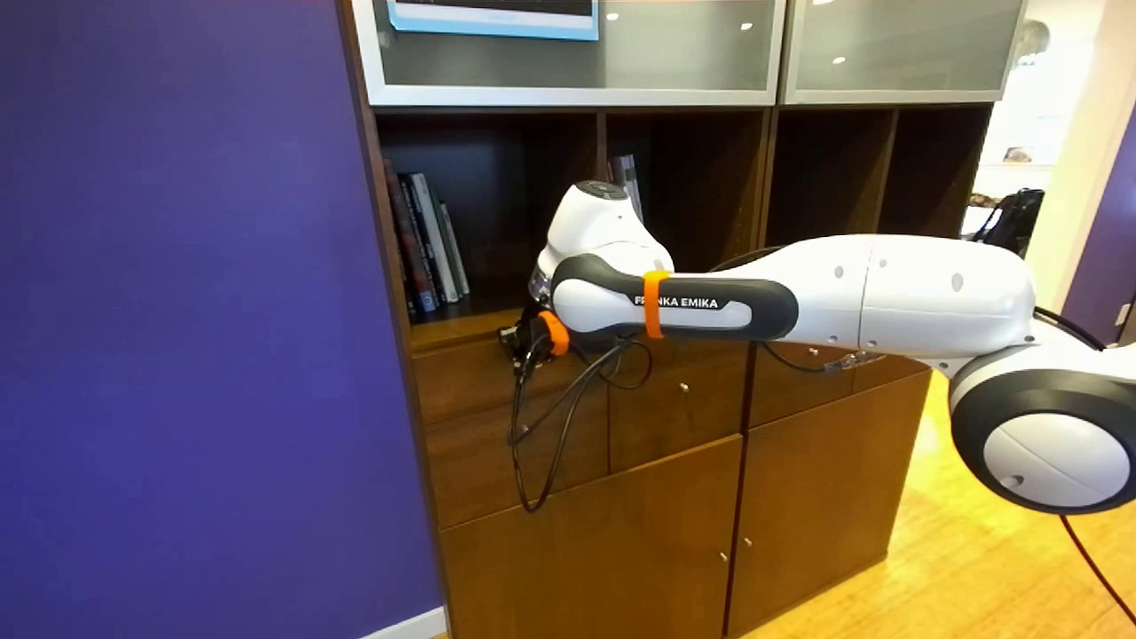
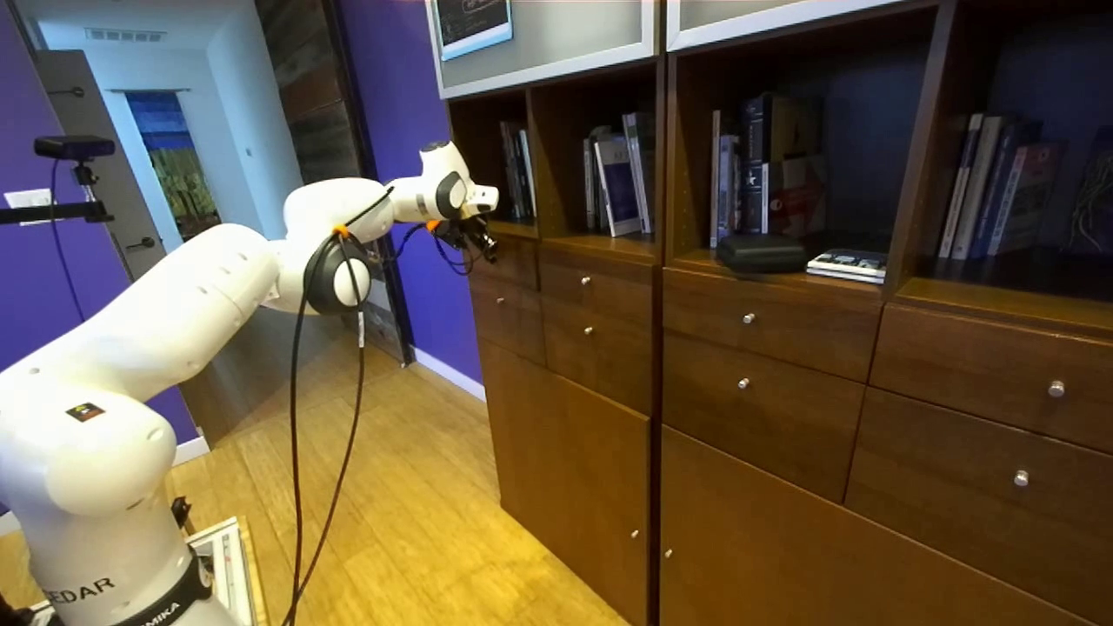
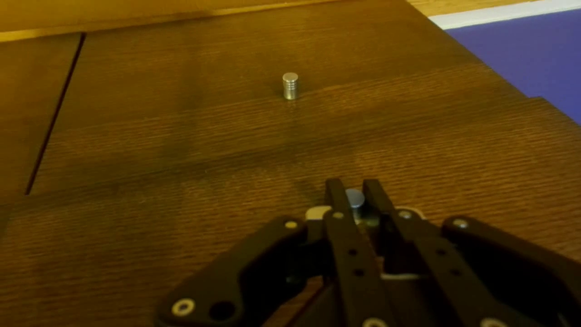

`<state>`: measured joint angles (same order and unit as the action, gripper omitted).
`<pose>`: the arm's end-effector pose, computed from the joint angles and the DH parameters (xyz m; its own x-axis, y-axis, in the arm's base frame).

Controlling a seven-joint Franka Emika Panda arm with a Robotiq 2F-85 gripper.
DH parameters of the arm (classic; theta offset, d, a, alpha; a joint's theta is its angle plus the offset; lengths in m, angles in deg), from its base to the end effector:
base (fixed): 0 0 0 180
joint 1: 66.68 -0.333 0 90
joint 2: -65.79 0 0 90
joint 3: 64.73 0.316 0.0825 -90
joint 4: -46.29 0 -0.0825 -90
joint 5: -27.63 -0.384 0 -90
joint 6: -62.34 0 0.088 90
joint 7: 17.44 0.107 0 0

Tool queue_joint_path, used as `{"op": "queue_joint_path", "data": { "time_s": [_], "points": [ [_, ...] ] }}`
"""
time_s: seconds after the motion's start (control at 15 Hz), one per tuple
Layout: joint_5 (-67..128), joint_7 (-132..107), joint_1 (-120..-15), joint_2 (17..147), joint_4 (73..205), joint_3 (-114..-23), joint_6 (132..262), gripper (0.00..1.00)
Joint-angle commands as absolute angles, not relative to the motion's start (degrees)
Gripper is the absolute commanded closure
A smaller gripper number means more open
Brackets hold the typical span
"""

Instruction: Pull the top drawer on the far left until its fully open

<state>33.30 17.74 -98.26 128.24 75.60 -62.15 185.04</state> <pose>0.7066 0.4453 0.4305 0.8875 -0.0807 0.4537 0.0386 -0.9681 -0.2477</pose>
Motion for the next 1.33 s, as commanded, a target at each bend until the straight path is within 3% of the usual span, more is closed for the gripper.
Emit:
{"op": "queue_joint_path", "data": {
  "time_s": [0.0, 1.2, 1.27],
  "points": [
    [31.0, 16.8, -99.4, 130.0, 69.8, -61.5, 174.4, 0.95],
    [29.5, 20.1, -106.1, 124.3, 73.2, -60.8, 154.7, 0.93],
    [29.4, 20.1, -106.3, 124.2, 73.1, -60.7, 153.5, 0.61]
  ]
}}
